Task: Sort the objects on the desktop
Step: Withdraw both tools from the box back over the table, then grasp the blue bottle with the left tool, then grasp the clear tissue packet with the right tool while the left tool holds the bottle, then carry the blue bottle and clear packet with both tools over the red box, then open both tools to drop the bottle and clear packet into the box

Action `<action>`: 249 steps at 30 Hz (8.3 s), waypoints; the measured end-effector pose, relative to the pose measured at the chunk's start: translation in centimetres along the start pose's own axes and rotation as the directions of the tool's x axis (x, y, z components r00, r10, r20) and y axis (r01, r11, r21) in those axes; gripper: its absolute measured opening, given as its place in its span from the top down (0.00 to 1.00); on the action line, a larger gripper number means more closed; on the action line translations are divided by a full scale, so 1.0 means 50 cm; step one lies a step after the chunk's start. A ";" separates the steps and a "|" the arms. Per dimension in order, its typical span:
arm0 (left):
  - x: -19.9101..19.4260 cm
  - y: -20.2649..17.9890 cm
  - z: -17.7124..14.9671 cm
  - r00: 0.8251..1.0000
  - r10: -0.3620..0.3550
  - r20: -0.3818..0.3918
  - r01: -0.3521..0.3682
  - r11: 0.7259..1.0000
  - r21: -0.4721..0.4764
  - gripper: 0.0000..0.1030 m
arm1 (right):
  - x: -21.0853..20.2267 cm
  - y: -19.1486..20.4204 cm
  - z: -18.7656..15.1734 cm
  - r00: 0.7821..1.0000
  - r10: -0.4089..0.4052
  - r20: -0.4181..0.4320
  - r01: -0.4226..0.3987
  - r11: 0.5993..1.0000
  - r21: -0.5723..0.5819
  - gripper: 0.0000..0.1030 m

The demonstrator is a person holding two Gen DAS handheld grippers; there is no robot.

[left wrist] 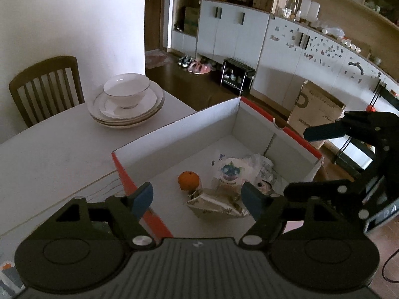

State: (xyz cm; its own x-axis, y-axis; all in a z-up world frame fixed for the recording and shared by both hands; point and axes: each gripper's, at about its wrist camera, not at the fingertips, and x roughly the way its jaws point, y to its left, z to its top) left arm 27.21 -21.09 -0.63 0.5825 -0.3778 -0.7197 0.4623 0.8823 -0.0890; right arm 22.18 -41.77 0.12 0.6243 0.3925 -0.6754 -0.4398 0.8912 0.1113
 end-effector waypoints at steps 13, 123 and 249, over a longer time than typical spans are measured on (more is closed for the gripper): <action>-0.098 0.064 -0.117 0.998 0.003 0.058 -0.004 1.000 0.011 0.02 | -0.007 0.127 -0.019 0.997 -0.030 0.065 0.031 0.999 -0.014 0.01; -0.172 0.476 -0.495 0.998 0.008 -0.060 -0.008 1.000 0.004 0.40 | 0.438 0.591 -0.039 0.956 -0.029 -0.292 0.047 0.997 0.058 0.59; 0.265 -0.040 0.052 0.991 0.040 -0.124 -0.019 0.986 0.165 0.41 | 0.074 -0.094 -0.069 0.987 -0.109 -0.117 0.129 0.974 0.184 0.63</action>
State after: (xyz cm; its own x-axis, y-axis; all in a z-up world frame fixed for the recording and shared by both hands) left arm 35.71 -28.60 -8.20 0.5131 -0.3044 -0.8025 0.5547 0.8311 0.0394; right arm 24.35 -45.26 -5.41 0.5885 0.2640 -0.7642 -0.2291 0.9609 0.1555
